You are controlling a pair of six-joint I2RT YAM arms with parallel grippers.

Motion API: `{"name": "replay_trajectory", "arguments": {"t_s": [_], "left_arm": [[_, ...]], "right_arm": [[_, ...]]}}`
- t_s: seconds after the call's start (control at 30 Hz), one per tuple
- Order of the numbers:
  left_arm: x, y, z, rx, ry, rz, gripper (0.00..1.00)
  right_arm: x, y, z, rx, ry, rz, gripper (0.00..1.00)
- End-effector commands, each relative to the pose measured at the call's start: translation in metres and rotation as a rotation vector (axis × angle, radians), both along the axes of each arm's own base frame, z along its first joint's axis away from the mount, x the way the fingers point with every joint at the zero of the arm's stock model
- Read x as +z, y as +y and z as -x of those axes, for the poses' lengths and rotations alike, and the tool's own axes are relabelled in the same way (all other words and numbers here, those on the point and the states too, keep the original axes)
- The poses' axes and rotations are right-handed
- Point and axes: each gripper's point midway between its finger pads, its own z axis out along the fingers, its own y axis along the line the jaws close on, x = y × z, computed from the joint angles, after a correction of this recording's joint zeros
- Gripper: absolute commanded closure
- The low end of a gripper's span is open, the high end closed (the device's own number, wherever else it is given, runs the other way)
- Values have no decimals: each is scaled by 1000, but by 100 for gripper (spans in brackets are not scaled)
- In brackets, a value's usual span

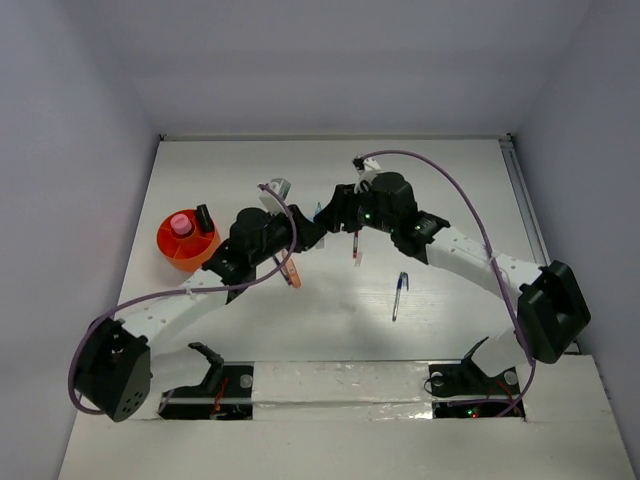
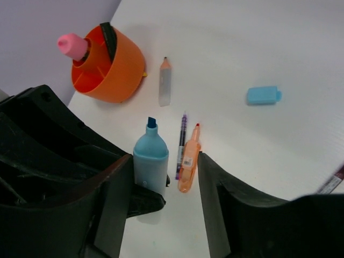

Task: Sort the stationery into containers
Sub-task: Close the pen cap on the pen.

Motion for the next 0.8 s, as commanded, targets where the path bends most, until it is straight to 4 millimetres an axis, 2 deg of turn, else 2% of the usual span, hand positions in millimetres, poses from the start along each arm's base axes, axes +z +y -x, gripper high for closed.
{"name": "replay_trajectory", "arguments": {"t_s": [0.0,0.07,0.13,0.17,0.23,0.27,0.33,0.4,0.43,0.47,0.53,0.6,0.63,0.67,0.73,0.77], "left_arm": [[41,10,1,25,-112,-25,100],[54,18,2,33,-144,-37,100],[59,26,7,32,-149,-63,100],[67,31,6,42,-158,-65,100],[69,41,9,46,-150,-90,100],[81,49,9,53,-182,-96,100],[83,55,15,23,-178,-119,100],[92,66,17,-4,-211,-136,100],[89,70,19,-20,-200,-152,100],[89,73,19,-30,-200,-160,100],[87,82,20,-78,-201,-168,100],[88,78,25,-134,-197,-146,100],[92,77,27,-153,-201,-125,100],[97,74,30,-168,-213,-102,100],[104,74,32,-190,-241,-50,100],[108,79,32,-178,-254,-32,100]], "right_arm": [[50,3,12,86,-84,-90,42],[61,-9,10,81,-113,-88,41],[72,-17,15,127,-155,-88,41],[73,-17,20,155,-172,-87,42],[75,-19,29,237,-227,-66,42],[76,-23,30,247,-239,-54,44],[76,-28,30,263,-280,-35,47],[73,-28,32,319,-314,-21,56],[71,-29,29,335,-327,-16,60],[68,-26,29,362,-339,-10,69],[57,-15,22,462,-376,38,75],[31,-11,19,533,-311,108,77],[4,-5,10,596,-296,163,76],[8,-4,5,609,-277,192,72],[-10,-4,-12,611,-302,272,58],[-33,-3,-18,624,-251,310,45]]}}
